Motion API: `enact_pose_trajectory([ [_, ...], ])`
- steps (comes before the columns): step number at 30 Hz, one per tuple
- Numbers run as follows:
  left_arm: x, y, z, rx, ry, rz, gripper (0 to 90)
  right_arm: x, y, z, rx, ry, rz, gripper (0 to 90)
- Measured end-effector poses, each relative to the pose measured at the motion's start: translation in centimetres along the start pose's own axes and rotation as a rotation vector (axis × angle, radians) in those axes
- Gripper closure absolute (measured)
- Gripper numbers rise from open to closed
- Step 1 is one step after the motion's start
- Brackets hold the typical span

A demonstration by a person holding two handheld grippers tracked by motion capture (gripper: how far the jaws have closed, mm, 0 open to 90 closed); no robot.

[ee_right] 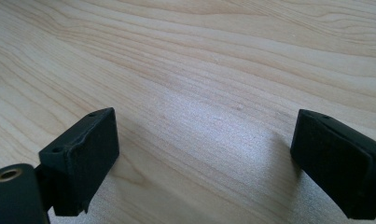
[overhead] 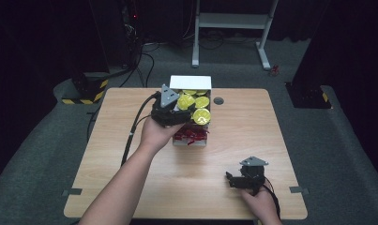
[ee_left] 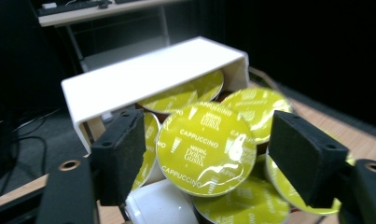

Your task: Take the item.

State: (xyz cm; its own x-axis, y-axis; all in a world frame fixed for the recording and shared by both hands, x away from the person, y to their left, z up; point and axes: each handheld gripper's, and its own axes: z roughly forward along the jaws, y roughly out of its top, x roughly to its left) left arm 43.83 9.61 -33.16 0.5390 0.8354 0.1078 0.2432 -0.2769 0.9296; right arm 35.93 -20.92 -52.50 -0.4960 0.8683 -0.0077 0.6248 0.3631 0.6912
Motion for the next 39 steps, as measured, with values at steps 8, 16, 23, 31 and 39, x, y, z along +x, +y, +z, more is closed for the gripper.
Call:
enact_pose_trajectory([
  [8,0.0,-1.1,0.7,0.018,0.02,-0.004,31.6,0.0,0.0,0.0,0.0,0.0,0.0,7.7],
  [16,-0.2,-1.3,0.4,-0.011,0.034,0.001,36.2,0.0,0.0,0.0,0.0,0.0,0.001,7.7],
  [23,-0.3,-1.3,0.1,-0.029,0.046,0.0,40.8,0.0,0.0,0.0,-0.002,-0.001,-0.002,7.7],
  [31,-0.5,-1.0,0.1,-0.038,0.037,-0.004,35.6,0.0,0.0,0.0,-0.002,-0.001,-0.003,7.7],
  [39,0.3,-0.2,0.2,-0.061,-0.009,-0.043,31.4,0.0,0.0,0.0,-0.002,-0.001,-0.002,7.7],
])
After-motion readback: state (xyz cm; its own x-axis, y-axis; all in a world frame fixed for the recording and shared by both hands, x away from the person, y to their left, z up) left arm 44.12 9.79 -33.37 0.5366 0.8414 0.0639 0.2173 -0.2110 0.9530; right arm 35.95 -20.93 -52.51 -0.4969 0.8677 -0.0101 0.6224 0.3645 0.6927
